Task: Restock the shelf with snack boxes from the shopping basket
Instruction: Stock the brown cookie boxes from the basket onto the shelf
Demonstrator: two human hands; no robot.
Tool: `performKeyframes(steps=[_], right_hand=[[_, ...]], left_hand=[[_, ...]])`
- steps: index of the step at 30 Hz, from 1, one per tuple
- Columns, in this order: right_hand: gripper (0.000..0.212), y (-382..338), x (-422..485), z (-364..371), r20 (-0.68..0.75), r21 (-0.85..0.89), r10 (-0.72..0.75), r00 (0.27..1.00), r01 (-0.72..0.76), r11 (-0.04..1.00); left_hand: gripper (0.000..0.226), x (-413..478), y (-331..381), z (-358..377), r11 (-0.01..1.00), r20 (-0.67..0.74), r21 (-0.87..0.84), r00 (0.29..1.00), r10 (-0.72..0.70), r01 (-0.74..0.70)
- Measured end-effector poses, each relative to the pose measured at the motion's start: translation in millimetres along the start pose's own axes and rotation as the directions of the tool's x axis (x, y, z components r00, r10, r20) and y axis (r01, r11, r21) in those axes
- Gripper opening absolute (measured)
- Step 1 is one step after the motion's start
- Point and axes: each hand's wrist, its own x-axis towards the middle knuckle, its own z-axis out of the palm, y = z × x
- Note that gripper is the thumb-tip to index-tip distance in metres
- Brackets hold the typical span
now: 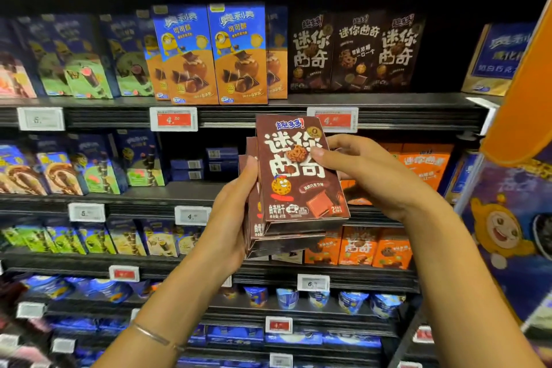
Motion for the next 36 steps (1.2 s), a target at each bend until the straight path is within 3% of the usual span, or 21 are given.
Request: performKeyframes(steps=[3,7,15,18,24,26,31,36], right_hand=[[0.034,-3.9,-1.1,-6.0,-0.044,0.059,-0.046,0.998,0.048,0.997],[0.035,-13.5,-2.1,-12.4,-0.105,0.16,-0.11,0.988,0.126,0.979],[0.032,-30.9,5.4,-45.3,-0.286,0.236,-0.209,0.935,0.281,0.93],[0.029,-34.5,14.7,-66.3,-0.443,0.227,-0.229,0.867,0.355,0.907],[0.029,-31.2,48.0,-105.6,-0.735,0.124,-0.183,0.653,0.395,0.91],[0.029,-32.3,58.9,-112.5,-0.782,0.121,-0.167,0.6,0.41,0.904],[0.023,-32.1,80.0,-126.9,-0.835,0.044,-0.206,0.511,0.435,0.9],[0.03,-17.2,97.5,-135.8,-0.864,0.043,-0.18,0.471,0.425,0.904]], left_hand=[[0.049,-1.5,10.8,8.1,0.998,-0.005,-0.002,0.998,0.067,-0.067],[0.074,4.0,20.1,16.2,0.993,-0.082,0.022,0.99,0.117,-0.116],[0.089,29.1,46.5,36.1,0.936,-0.069,0.169,0.943,0.325,-0.31],[0.089,37.0,51.7,36.8,0.925,-0.071,0.167,0.932,0.356,-0.34],[0.075,44.1,58.9,46.9,0.925,-0.076,0.093,0.923,0.377,-0.37],[0.07,46.2,62.5,52.4,0.919,-0.056,0.085,0.919,0.391,-0.385],[0.089,51.8,70.1,62.2,0.91,-0.026,0.074,0.911,0.411,-0.408],[0.094,57.0,72.8,65.2,0.908,-0.031,0.062,0.908,0.418,-0.415]])
